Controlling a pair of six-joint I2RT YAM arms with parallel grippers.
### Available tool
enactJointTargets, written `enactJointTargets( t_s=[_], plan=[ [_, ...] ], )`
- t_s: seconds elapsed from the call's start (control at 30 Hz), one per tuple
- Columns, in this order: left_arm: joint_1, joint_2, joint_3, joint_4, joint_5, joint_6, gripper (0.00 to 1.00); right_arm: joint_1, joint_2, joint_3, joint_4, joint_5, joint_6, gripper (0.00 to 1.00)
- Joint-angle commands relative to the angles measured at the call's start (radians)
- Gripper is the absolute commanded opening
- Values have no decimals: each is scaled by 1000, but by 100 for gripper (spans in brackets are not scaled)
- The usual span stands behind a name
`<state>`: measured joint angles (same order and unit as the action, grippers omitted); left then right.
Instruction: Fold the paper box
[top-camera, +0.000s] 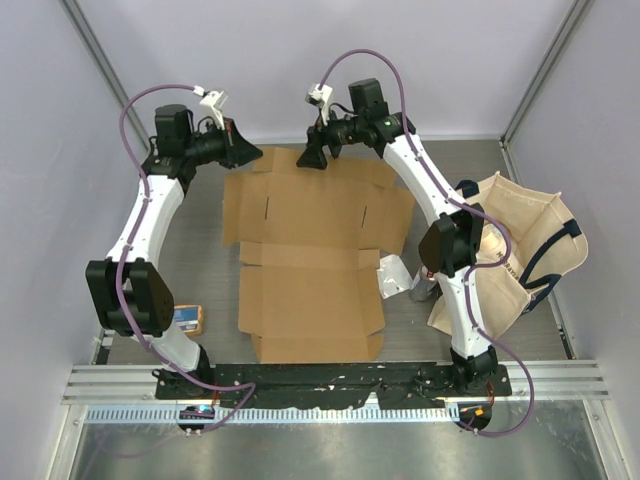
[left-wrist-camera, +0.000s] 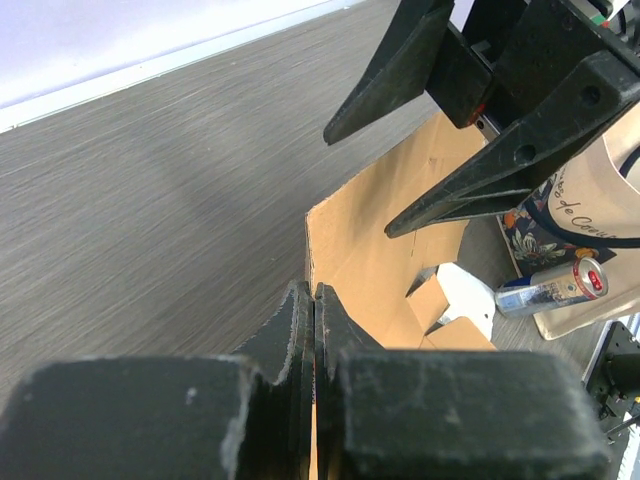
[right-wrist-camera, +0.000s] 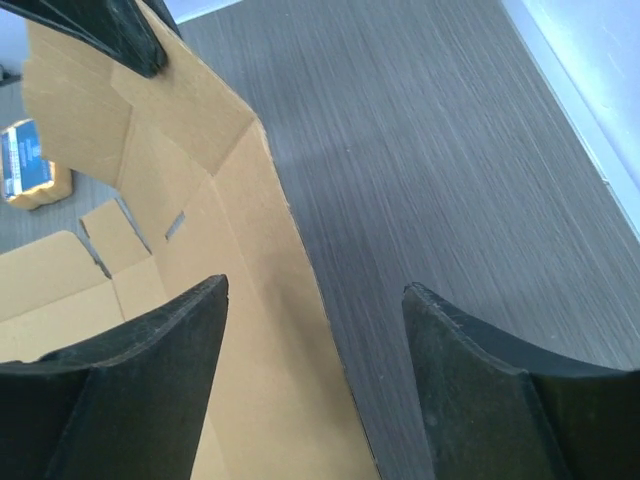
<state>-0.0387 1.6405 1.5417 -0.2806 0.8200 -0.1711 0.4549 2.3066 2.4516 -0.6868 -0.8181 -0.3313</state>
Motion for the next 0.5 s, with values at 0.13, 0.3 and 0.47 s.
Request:
enactJointTargets(
  t_s=[0.13,0.3,0.47],
  plan=[
    [-10,-56,-5,38,-12,31,0,7,-16,-2,29,-93,43,50],
    [-12,-71,-21,49,-18,28,0,10,-44,-60,70,-133,71,39],
    [-12,-93,-38,66,-19,32,0,10,-32,-54,63,-107,71,54]
  ],
)
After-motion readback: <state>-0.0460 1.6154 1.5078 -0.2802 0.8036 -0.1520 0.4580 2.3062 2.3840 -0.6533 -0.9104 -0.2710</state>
